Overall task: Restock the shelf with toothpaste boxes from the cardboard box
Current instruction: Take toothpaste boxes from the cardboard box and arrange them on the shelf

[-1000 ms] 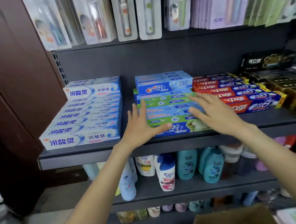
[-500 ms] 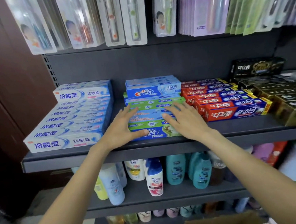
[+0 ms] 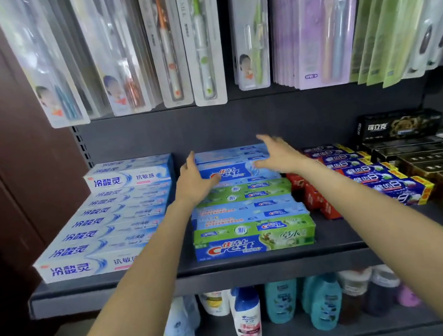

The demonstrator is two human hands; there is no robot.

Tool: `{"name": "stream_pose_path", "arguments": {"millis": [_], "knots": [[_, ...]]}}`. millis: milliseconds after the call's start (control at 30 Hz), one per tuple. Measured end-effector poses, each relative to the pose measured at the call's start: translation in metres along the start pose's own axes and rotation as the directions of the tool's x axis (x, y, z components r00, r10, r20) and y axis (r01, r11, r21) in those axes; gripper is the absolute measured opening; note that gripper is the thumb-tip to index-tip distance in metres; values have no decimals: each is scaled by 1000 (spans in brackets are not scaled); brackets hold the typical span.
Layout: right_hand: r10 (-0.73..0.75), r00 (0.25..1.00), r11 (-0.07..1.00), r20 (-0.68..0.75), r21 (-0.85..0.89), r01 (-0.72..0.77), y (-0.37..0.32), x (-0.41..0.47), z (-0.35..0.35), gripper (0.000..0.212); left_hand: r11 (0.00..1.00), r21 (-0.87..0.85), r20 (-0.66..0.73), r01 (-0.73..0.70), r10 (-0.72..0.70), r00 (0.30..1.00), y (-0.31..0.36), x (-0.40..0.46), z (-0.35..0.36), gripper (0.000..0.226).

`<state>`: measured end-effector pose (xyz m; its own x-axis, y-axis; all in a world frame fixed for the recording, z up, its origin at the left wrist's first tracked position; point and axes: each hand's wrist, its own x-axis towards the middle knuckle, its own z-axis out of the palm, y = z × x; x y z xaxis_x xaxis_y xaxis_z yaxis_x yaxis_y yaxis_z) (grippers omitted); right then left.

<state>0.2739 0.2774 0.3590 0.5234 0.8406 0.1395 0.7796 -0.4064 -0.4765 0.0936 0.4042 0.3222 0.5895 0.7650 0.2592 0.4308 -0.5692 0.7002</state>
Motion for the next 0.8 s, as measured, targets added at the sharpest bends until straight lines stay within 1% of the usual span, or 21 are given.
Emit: {"name": "stream_pose_path", "arguments": {"millis": [67, 133, 200, 267, 400, 467, 500, 600, 633, 733, 800], "knots": [[17, 996, 999, 83, -49, -13, 2, 17, 4, 99, 998, -52, 69, 48, -45, 997, -8, 19, 4, 97], [12, 994, 995, 111, -100, -1, 3, 29, 8, 101, 998, -35, 82, 47, -44, 996, -14, 31, 6, 94], [-24, 999, 991, 47, -130, 30, 2, 35, 10, 89, 999, 18, 78, 27, -29, 997, -18, 40, 7, 86], [-56, 998, 991, -25, -124, 53, 2, 37, 13, 79, 998, 59, 85, 5, -10, 996, -19, 42, 7, 81], [-43, 995, 998, -89, -42, 39, 11, 33, 19, 78, 994, 112, 62, -19, 12, 998, -14, 41, 10, 76], [-16, 996, 1000, -90, -11, 15, 14, 29, 23, 81, 991, 136, 60, -20, 11, 998, -14, 38, 13, 80], [-3, 998, 1000, -67, -8, 3, 14, 27, 24, 84, 985, 167, 74, -32, 20, 997, -14, 36, 15, 83], [32, 999, 999, -4, -22, -32, 12, 27, 23, 102, 948, 307, 109, -87, 56, 992, -14, 35, 13, 92], [42, 999, 999, -4, -1, -42, 11, 30, 22, 104, 935, 343, 122, -94, 54, 991, -12, 36, 10, 95], [93, 996, 991, 10, 90, -94, 8, 39, 15, 95, 888, 446, 150, -110, 46, 988, -8, 46, 1, 102], [118, 992, 990, 38, 77, -121, 8, 43, 13, 91, 866, 484, 191, -126, 36, 981, -5, 49, -2, 103]]}}
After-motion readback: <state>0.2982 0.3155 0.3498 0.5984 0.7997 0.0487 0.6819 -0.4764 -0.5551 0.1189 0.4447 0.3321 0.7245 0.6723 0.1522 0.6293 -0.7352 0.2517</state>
